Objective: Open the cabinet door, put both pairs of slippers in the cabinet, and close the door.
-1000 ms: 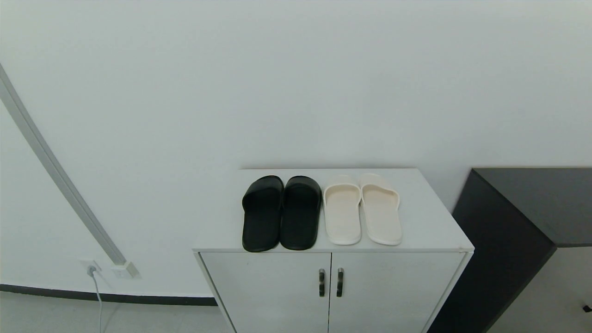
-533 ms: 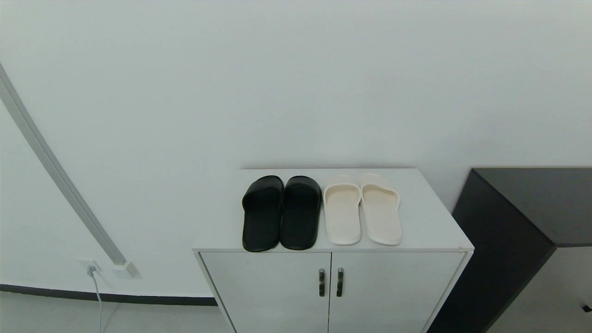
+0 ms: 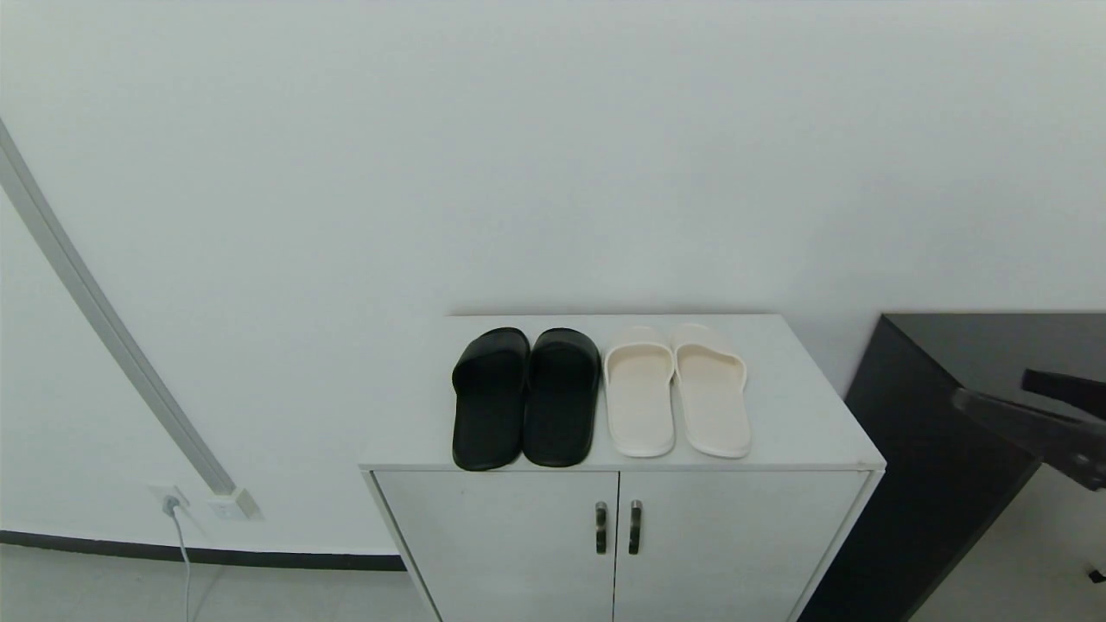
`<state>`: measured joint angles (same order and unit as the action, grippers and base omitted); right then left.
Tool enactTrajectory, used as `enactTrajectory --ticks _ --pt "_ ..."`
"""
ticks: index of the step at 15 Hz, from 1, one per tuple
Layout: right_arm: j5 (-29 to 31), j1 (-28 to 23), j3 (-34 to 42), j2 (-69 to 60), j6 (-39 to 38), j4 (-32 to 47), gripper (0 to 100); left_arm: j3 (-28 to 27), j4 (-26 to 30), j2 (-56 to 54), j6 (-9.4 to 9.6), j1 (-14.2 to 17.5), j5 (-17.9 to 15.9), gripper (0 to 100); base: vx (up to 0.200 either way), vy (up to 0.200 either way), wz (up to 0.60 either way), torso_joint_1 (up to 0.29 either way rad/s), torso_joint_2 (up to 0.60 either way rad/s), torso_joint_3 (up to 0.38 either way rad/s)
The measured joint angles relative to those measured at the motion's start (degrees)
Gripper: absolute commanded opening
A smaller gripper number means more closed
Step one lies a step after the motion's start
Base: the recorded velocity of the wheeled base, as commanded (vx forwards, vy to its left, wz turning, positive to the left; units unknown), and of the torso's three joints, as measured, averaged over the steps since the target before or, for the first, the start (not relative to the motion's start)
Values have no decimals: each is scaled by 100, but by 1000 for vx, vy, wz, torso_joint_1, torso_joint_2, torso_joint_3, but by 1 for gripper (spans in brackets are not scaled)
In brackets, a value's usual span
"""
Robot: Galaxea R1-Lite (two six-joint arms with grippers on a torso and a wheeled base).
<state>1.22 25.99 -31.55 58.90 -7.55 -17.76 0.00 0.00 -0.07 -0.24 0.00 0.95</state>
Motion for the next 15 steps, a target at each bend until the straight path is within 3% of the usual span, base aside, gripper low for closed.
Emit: enactTrajectory --ticks 2,5,9,15 --pt "940 896 -497 697 -202 -139 100 0 0 0 0 0 -2 0 0 0 0 0 0 0" --pt "1731 1598 -1213 1688 -507 -197 100 0 0 0 0 0 0 0 0 0 0 0 0 0" --pt "2569 2055 -2010 2872 -863 -221 100 0 2 0 2 0 0 0 0 0 0 0 0 0" --pt "3558 2122 -2867 4291 -1136 -482 100 0 5 0 4 0 -2 0 0 0 0 0 0 0"
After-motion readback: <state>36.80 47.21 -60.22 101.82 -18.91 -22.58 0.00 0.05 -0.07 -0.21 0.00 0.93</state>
